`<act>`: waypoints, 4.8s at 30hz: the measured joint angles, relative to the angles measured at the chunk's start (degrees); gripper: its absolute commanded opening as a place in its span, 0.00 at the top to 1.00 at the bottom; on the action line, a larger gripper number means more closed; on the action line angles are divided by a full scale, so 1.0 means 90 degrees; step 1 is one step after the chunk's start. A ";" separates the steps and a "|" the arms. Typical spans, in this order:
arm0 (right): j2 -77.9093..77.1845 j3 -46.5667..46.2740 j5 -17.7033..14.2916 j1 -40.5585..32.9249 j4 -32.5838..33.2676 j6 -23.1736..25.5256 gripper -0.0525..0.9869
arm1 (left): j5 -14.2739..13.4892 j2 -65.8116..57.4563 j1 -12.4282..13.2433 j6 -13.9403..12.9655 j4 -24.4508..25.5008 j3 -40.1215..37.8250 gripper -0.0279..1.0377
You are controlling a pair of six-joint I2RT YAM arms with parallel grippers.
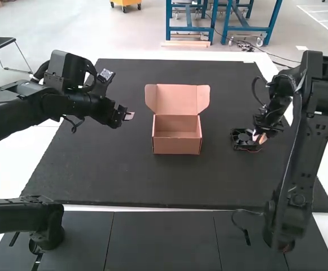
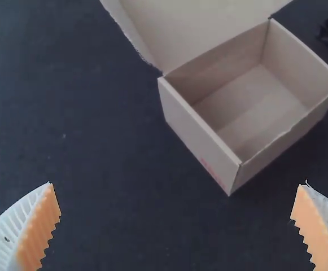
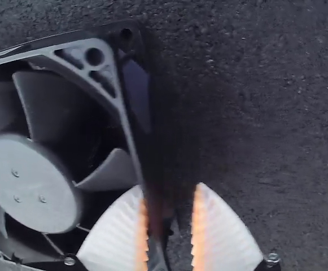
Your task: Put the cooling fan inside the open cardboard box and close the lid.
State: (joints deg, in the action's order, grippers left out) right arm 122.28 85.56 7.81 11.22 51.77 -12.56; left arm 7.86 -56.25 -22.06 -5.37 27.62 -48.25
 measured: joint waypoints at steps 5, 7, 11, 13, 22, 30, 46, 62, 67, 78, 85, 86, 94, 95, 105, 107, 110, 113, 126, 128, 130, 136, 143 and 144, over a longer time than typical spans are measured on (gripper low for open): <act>0.0000 0.0000 0.0126 -0.0032 0.0078 0.0012 0.97 | 0.0000 0.0000 0.0000 0.0000 -0.0002 0.0000 0.07; 0.0007 0.0015 0.0153 -0.0032 0.0138 0.0015 0.97 | 0.0000 0.0000 0.0000 0.0000 -0.0002 0.0002 0.07; 0.0051 0.0102 0.0163 -0.0029 0.0172 0.0017 0.97 | 0.0000 0.0000 0.0000 0.0000 0.0000 0.0000 0.07; 0.0049 0.0163 0.0175 -0.0027 0.0187 0.0085 0.97 | -0.0017 0.0000 -0.0002 0.0000 -0.0010 0.0002 0.07; -0.0452 0.0199 0.0452 0.0012 0.0316 0.0432 0.97 | -0.0044 0.0000 0.0000 0.0000 -0.0214 0.0000 0.07; -0.2023 -0.0551 0.0872 0.0029 0.0454 0.0687 0.97 | -0.0049 0.0000 0.0000 0.0000 -0.0185 0.0002 0.07; -0.4444 -0.2089 0.1168 -0.0563 0.0714 0.1705 0.97 | -0.0068 0.0000 0.0000 0.0092 -0.0291 0.0010 0.07; -0.5149 -0.2980 0.1132 -0.3313 -0.0755 0.3504 0.97 | -0.0068 0.0000 0.0000 0.0384 -0.0478 0.0238 0.07; -0.5149 -0.3024 0.1144 -0.3660 -0.1069 0.4034 0.97 | -0.0068 0.0000 0.0000 0.0478 -0.0481 0.0238 0.07; -0.4794 -0.3096 0.1088 -0.4503 -0.1418 0.4592 0.97 | -0.0068 0.0000 0.0000 0.0602 -0.0573 0.0238 0.07; -0.4175 -0.2810 0.1086 -0.4738 -0.1576 0.4733 0.97 | -0.0068 0.0000 0.0000 0.0661 -0.0583 0.0238 0.07; -0.4099 -0.2754 0.1086 -0.4741 -0.1583 0.4741 0.97 | -0.0068 0.0000 0.0000 0.0675 -0.0588 0.0238 0.07; -0.3478 -0.2118 0.0969 -0.4738 -0.1603 0.4750 0.97 | -0.0068 0.0000 0.0000 0.0702 -0.0673 0.0238 0.07; -0.3422 -0.2055 0.0954 -0.4738 -0.1610 0.4750 0.97 | -0.0068 0.0000 0.0000 0.0702 -0.0675 0.0238 0.07; -0.3014 -0.1751 0.0775 -0.4410 -0.1698 0.4745 0.97 | -0.0068 0.0000 0.0000 0.0702 -0.0675 0.0240 0.07; -0.2939 -0.1698 0.0724 -0.4279 -0.1702 0.4753 0.97 | -0.0068 0.0000 0.0000 0.0702 -0.0678 0.0238 0.07; -0.2883 -0.1649 0.0675 -0.4148 -0.1773 0.4794 0.97 | -0.0068 0.0000 0.0000 0.0702 -0.0702 0.0238 0.07; -0.2812 -0.1586 0.0651 -0.4114 -0.1863 0.4843 0.97 | -0.0068 0.0000 0.0000 0.0702 -0.0721 0.0238 0.07; -0.2348 -0.1311 0.0658 -0.4114 -0.1916 0.5042 0.97 | -0.0066 0.0000 0.0000 0.0760 -0.0724 0.0238 0.07; -0.2266 -0.1248 0.0656 -0.4114 -0.1919 0.5044 0.97 | -0.0066 0.0000 0.0000 0.0777 -0.0729 0.0240 0.07; -0.2198 -0.1180 0.0656 -0.4114 -0.1916 0.5047 0.97 | -0.0066 0.0000 0.0000 0.0797 -0.0741 0.0240 0.07; -0.2123 -0.1098 0.0656 -0.4114 -0.1953 0.5042 0.97 | -0.0066 0.0000 0.0000 0.0818 -0.0743 0.0238 0.07; -0.2001 -0.1098 0.0651 -0.4114 -0.1957 0.4993 0.97 | -0.0061 0.0000 0.0000 0.0845 -0.0770 0.0238 0.07; -0.1970 -0.1098 0.0648 -0.4114 -0.1957 0.4986 0.97 | -0.0061 0.0000 0.0000 0.0845 -0.0772 0.0238 0.07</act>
State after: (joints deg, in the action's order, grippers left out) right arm 104.55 75.68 13.65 -25.80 34.15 32.32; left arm 7.31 -56.25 -22.06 2.24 20.67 -46.11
